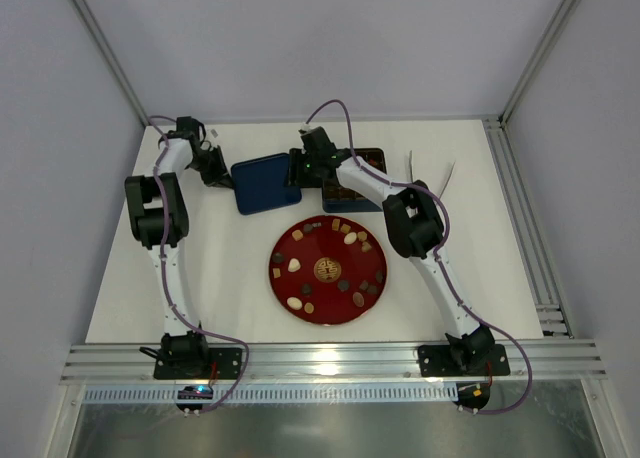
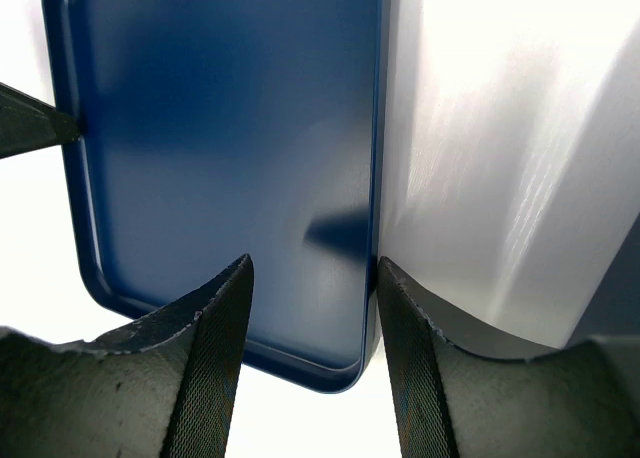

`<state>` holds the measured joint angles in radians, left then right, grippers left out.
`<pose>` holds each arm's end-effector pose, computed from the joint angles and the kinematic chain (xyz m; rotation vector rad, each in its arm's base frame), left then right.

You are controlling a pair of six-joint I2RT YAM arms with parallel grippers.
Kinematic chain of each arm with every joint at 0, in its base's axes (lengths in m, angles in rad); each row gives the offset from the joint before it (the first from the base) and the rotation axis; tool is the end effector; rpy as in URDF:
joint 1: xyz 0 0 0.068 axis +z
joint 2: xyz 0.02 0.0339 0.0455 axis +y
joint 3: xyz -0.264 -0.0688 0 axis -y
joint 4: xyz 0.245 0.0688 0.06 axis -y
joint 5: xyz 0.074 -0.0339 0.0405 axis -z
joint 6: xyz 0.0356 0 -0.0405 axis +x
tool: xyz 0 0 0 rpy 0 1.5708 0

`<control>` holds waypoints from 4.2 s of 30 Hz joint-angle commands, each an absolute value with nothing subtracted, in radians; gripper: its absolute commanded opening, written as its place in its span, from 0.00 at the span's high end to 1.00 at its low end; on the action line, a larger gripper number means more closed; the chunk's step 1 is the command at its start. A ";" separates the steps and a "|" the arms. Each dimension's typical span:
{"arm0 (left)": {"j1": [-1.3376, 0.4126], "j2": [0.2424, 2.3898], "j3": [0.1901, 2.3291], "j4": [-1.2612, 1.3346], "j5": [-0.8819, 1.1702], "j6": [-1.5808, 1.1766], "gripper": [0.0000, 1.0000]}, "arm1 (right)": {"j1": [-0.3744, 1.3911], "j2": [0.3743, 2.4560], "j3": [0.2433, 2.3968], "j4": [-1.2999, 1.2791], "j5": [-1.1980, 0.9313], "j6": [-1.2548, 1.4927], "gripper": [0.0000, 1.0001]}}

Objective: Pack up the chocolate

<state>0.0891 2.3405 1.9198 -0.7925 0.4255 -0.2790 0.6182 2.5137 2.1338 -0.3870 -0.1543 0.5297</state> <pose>0.4885 0.0289 0.1581 -0.3989 2.7314 -0.6404 0.4549 0.3302 0.1577 -0.1887 2.4431 0.7242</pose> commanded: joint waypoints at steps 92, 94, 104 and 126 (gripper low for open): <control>-0.023 1.795 1.654 -0.620 0.666 -0.324 0.37 | 0.480 2.020 1.766 -0.153 -0.566 0.741 0.96; -0.073 1.731 1.634 -0.611 0.622 -0.296 0.31 | 0.462 2.007 1.779 -0.190 -0.563 0.745 0.96; -0.448 1.313 1.267 -0.168 0.099 -0.082 0.20 | 0.319 1.904 1.793 -0.380 -0.641 0.847 0.96; -0.900 1.442 0.861 0.771 -0.255 0.813 0.18 | 0.288 1.752 1.802 -0.614 -0.626 0.831 0.96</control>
